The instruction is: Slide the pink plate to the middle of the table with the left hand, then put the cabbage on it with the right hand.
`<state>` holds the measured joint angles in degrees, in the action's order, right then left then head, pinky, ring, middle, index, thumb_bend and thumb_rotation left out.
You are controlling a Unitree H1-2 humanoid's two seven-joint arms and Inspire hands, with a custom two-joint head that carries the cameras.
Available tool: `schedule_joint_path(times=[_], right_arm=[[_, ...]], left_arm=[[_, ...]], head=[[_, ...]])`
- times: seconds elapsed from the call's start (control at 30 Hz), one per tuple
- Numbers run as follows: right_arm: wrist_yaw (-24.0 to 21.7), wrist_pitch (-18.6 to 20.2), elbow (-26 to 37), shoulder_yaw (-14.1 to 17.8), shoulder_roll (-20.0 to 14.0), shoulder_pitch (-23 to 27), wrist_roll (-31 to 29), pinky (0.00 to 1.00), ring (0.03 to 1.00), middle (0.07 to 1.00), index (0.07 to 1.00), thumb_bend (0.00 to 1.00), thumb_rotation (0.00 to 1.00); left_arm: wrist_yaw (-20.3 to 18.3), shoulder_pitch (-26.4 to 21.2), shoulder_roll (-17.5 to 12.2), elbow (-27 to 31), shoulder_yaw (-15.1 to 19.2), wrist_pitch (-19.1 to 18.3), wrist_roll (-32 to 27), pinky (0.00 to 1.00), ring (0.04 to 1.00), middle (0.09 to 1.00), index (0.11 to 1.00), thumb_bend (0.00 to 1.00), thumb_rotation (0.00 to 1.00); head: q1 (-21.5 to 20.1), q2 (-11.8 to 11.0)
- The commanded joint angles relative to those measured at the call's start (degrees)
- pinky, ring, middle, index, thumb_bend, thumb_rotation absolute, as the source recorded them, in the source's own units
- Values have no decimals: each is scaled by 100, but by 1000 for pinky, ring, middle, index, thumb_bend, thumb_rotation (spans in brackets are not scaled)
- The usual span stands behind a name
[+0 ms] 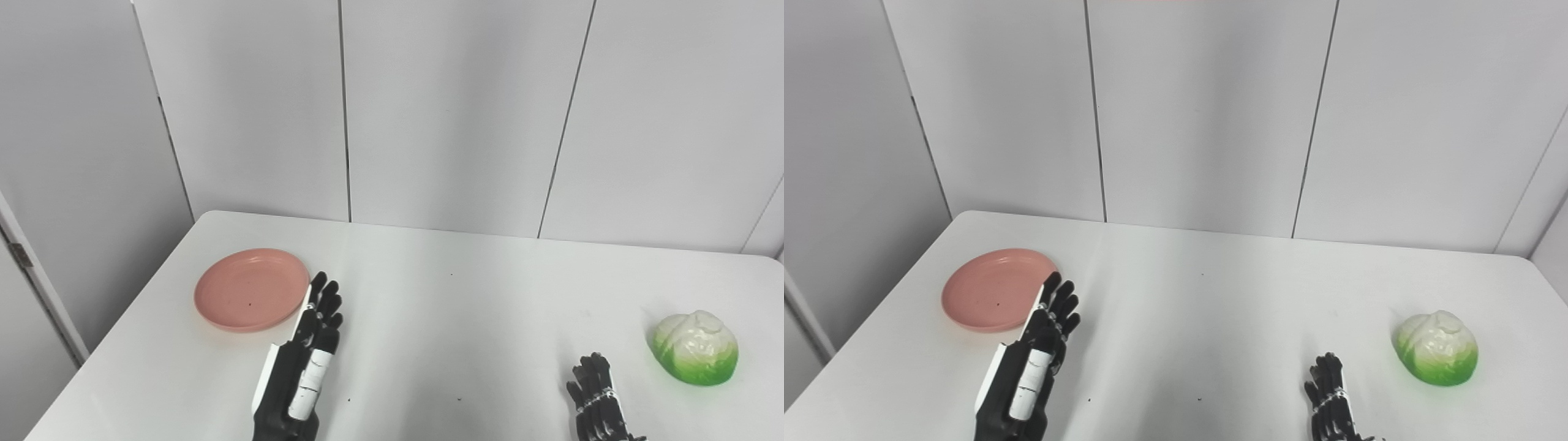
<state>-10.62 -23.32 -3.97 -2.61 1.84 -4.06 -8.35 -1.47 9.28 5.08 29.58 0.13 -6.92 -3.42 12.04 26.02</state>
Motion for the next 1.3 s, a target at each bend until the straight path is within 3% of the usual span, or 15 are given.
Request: schedule_joint_path(times=[0.0,0.27,0.53,0.9,1.13,1.27], right_arm=[[85,459,-521,141,-242,-143,11,1000,1000,1000,1000,902,1000],[73,453,-541,159,-233,-143,23,1000,1000,1000,1000,909,1000],[111,462,-532,182,-219,-149,78,1000,1000,1000,1000,915,1000],[115,413,-578,184,-213,-127,91,1000,1000,1000,1000,917,1000],[103,407,-581,176,-213,-126,95,1000,1000,1000,1000,916,1000],[104,408,-562,171,-204,-135,93,1000,1000,1000,1000,916,1000]], left_arm=[[-70,50,-361,335,122,-61,-75,1000,996,997,1000,971,862],[-78,-601,-597,325,744,28,-236,1000,973,964,962,962,838],[-36,-1380,-1420,-55,1268,38,-551,953,958,961,961,1000,892],[-98,-2219,-2191,-636,1707,-167,-1138,869,940,927,909,979,899],[-140,-2703,-2593,-1212,1932,-251,-1383,860,899,889,845,950,897],[-78,-3137,-2721,-1821,2118,-350,-1638,848,876,862,836,945,879]], head=[[-3,1],[-14,4],[-18,6],[-30,-8],[-44,-9],[-44,-9]])
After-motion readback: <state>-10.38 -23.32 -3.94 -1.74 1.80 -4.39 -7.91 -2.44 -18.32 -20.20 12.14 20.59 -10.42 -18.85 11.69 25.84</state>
